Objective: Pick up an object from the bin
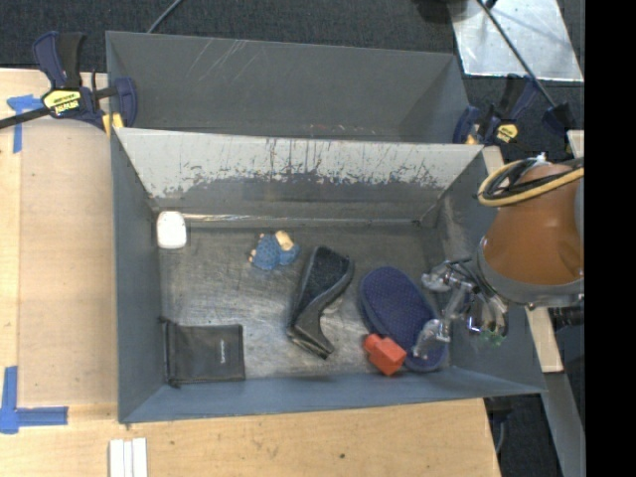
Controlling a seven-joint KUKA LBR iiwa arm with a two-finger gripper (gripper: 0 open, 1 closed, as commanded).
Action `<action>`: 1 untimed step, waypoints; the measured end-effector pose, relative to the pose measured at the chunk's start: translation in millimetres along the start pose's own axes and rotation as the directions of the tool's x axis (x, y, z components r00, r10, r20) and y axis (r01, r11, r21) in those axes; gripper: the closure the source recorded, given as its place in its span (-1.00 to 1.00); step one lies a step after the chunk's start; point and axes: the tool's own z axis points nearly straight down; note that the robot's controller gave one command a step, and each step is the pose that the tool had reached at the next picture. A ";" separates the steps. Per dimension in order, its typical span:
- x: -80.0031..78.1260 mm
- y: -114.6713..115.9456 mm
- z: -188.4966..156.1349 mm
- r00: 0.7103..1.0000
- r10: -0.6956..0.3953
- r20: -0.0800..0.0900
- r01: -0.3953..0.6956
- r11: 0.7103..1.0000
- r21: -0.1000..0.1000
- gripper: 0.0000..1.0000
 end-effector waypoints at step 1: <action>8.1 11.0 26.1 0.966 0.257 -0.003 -0.257 0.966 0.005 -1.00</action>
Offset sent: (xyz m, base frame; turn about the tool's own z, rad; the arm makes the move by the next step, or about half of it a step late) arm -0.0044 0.0178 -0.0309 0.2604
